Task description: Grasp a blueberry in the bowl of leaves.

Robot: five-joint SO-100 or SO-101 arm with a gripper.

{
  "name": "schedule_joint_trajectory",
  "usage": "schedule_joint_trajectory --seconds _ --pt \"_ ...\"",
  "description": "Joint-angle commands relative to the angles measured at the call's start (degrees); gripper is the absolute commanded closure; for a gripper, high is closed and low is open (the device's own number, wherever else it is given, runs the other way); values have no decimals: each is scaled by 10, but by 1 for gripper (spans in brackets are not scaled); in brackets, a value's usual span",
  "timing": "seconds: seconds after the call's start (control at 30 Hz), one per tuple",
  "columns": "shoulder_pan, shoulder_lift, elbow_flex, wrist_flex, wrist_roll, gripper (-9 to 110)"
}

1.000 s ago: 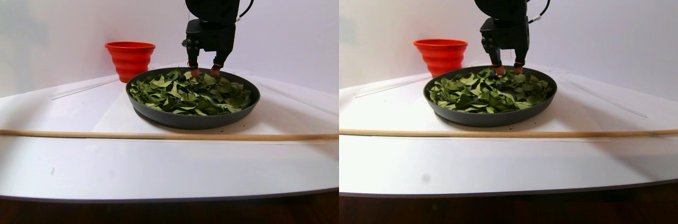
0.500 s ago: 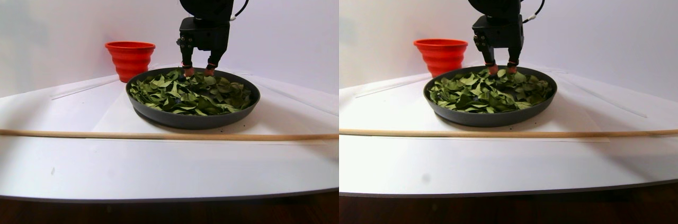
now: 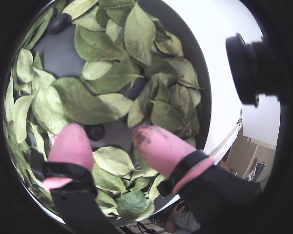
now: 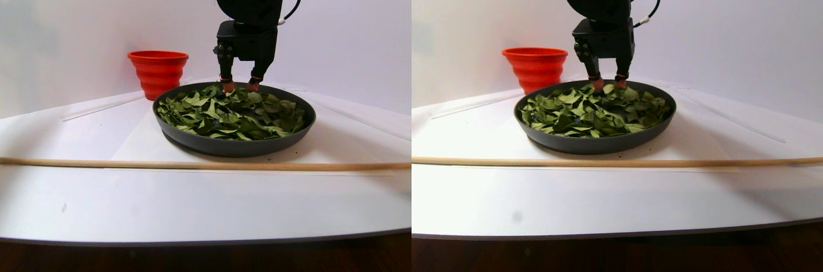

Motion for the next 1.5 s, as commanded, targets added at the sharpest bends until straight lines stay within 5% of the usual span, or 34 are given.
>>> schedule_joint_trajectory --seconds 0.0,1.47 --pt "0 14 -5 -11 6 83" --pt "-6 -81 -53 -62 61 83"
